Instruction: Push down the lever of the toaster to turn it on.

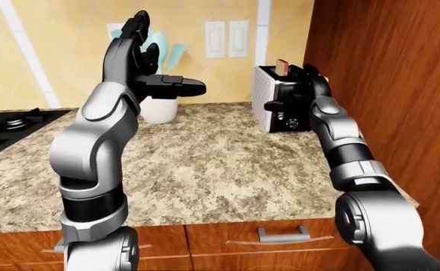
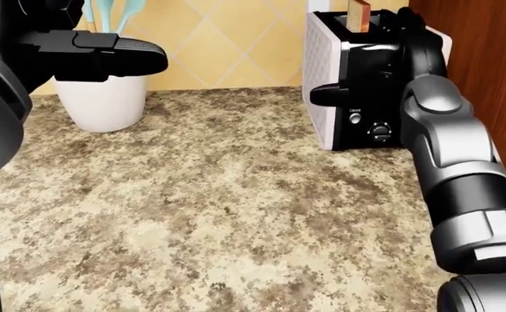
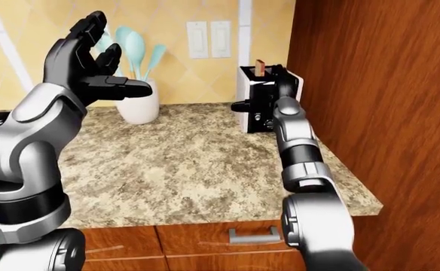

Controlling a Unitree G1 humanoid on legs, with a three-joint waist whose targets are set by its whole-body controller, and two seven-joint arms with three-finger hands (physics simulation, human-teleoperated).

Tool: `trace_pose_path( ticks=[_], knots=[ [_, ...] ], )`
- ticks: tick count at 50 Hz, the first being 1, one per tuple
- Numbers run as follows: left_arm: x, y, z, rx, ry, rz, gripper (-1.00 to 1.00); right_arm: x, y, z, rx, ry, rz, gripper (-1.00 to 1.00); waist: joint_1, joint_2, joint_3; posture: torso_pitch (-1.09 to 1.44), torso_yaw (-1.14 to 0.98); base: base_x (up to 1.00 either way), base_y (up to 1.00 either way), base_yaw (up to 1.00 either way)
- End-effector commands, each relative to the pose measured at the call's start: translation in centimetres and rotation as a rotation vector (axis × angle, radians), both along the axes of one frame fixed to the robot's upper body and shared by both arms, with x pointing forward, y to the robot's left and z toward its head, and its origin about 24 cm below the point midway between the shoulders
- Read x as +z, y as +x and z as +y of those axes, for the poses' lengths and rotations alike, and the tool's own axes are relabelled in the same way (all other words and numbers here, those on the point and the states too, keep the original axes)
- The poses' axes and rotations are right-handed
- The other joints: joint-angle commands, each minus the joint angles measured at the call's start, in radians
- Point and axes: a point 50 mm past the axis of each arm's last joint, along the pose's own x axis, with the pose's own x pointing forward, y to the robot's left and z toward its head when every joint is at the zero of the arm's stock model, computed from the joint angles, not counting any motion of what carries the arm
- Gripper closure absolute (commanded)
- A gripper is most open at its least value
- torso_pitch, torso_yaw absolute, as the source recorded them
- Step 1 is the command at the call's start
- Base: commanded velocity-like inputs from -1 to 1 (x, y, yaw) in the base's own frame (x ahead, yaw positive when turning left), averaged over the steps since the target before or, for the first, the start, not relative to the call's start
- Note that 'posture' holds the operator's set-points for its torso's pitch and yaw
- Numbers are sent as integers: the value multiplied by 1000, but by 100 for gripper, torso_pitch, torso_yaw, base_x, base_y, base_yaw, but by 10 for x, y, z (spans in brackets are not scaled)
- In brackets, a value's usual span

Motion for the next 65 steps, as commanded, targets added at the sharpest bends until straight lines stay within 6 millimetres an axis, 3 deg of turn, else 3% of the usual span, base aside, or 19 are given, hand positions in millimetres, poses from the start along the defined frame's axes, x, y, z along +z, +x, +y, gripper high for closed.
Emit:
trace_pose_path(
  ticks=[1, 65],
  knots=[
    [18, -5, 0, 0, -4, -85, -100, 30, 3, 2, 8, -10, -115, -100, 0, -1, -13, -41, 0, 0, 0, 0],
    [21, -7, -2, -7, -4, -93, -100, 17, 11, 8, 9, -28, -66, -100, 4, 2, -13, -41, 0, 0, 0, 0]
  ],
)
